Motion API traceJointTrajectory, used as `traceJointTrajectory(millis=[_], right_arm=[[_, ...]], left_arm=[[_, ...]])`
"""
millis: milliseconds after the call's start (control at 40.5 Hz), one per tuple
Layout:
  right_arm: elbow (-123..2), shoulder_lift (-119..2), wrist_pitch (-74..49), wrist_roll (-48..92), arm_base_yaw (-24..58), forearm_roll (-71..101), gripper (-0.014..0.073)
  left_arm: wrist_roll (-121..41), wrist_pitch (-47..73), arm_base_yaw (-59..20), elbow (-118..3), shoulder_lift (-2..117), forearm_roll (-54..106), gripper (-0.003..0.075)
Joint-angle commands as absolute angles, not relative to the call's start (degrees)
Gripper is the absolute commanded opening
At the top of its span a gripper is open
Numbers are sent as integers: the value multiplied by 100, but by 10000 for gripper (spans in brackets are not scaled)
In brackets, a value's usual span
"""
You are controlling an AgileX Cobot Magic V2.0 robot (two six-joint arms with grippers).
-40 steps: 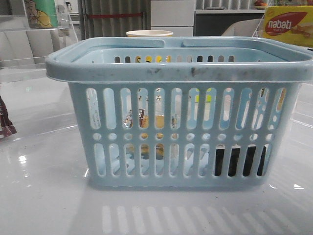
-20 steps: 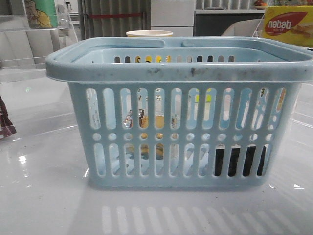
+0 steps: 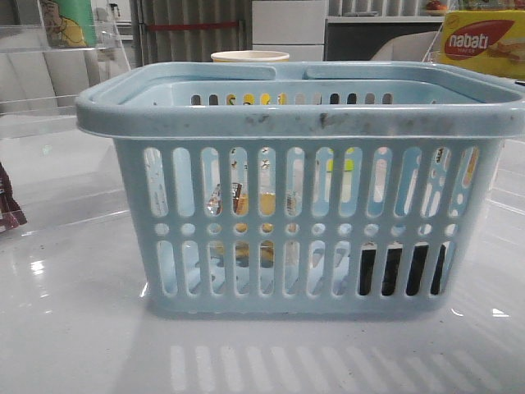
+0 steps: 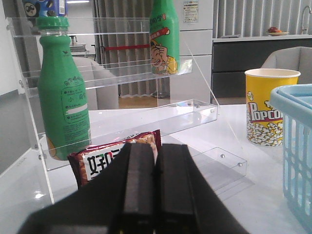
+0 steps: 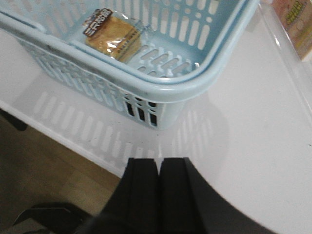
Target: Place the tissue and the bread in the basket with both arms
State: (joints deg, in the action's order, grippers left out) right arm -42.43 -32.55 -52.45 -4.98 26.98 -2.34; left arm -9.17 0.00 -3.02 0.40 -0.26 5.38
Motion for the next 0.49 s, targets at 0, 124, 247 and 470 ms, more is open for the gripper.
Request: traceJointTrajectory(millis=[0, 124, 247, 470], right_arm=[[-3831, -2928, -4204, -468, 2229, -387, 57], [-2822, -2162, -2735, -468, 1606, -387, 57], [-1776, -1435, -1490, -468, 1212, -387, 57], [-446, -391, 0, -468, 569, -382, 57]], left_arm=[[-867, -521, -301, 77, -127, 593, 93], [-867, -521, -301, 77, -127, 593, 93], [-867, -521, -301, 77, -127, 593, 93], [-867, -521, -301, 77, -127, 593, 93]])
